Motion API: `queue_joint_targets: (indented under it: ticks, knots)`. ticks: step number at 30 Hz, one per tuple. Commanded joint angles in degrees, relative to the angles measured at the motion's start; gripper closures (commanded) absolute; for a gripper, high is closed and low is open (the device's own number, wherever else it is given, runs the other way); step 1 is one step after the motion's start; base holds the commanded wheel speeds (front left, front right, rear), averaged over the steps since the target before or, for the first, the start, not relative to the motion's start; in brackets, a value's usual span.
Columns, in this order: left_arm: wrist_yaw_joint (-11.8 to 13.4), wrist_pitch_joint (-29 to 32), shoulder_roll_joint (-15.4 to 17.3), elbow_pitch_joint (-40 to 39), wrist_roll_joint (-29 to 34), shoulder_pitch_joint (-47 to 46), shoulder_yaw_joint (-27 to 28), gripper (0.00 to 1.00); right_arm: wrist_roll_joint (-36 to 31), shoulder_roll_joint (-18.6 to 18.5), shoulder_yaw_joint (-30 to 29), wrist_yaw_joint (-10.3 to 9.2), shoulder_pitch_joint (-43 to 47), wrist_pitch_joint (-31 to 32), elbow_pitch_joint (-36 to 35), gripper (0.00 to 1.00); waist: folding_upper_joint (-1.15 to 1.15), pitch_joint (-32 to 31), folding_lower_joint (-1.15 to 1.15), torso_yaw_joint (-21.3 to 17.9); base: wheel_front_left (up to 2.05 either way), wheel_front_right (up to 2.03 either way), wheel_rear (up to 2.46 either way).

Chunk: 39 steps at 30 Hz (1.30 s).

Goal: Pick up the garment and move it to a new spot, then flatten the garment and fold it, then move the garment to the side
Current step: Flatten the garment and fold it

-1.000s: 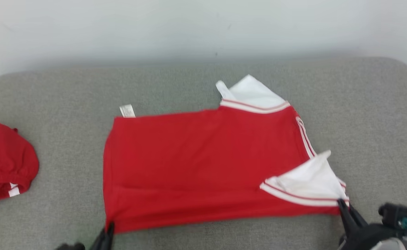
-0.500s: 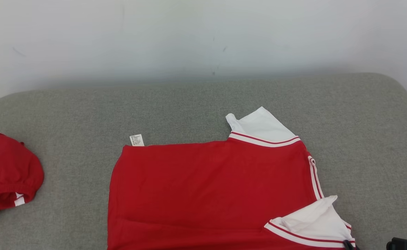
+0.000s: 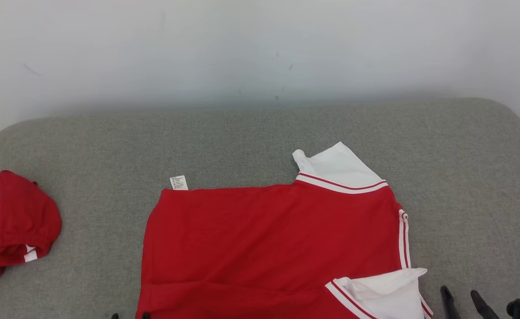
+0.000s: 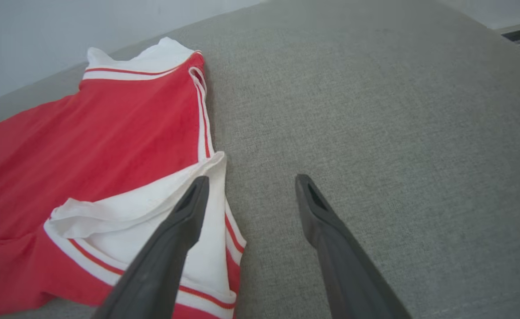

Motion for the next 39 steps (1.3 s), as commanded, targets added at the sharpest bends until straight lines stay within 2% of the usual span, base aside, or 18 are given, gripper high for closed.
queue_joint_targets:
  ticks: [1, 10, 12, 17, 27, 39]
  knots:
    - [0.41, -0.06, -0.05, -1.15, 0.58, 0.35, 0.69, 0.00, -0.66, 0.63, -0.25, -0.05, -0.77, -1.52, -0.79, 0.00, 0.00, -0.02, 0.00, 0.08, 0.00, 0.00, 0.00]
    - [1.94, -0.07, -0.54, -10.88, 6.02, 1.42, 2.21, 0.00, -4.05, 2.84, 1.46, -0.05, -3.49, -10.97, -3.62, 0.00, 0.00, -0.04, 0.00, 1.26, 0.00, 0.00, 0.00]
    - [2.75, -0.07, -0.73, -14.35, 7.98, 1.50, 2.91, 0.00, -5.96, 3.48, 2.48, -0.05, -4.09, -14.45, -3.83, 0.00, 0.00, -0.27, 0.00, 1.92, 0.00, 0.00, 0.00]
    - [3.48, -0.06, -1.18, -18.23, 9.86, 1.43, 3.22, 0.00, -9.17, 5.37, 2.87, -0.05, -4.56, -18.72, -3.38, 0.00, 0.00, -0.72, 0.00, 3.73, 0.00, 0.00, 0.00]
    - [4.56, -0.06, -1.95, -18.86, 9.68, -0.17, 3.63, 0.00, -13.65, 8.59, 2.08, -0.05, -5.57, -20.90, -1.42, 0.00, 0.00, -1.20, 0.00, 6.28, 0.00, 0.00, 0.00]
    - [4.23, -0.06, -2.38, -17.99, 8.25, -0.46, 4.74, 0.00, -14.36, 9.36, 1.71, -0.05, -6.57, -21.38, 0.53, 0.00, 0.00, -1.22, 0.00, 5.60, 0.00, 0.00, 0.00]
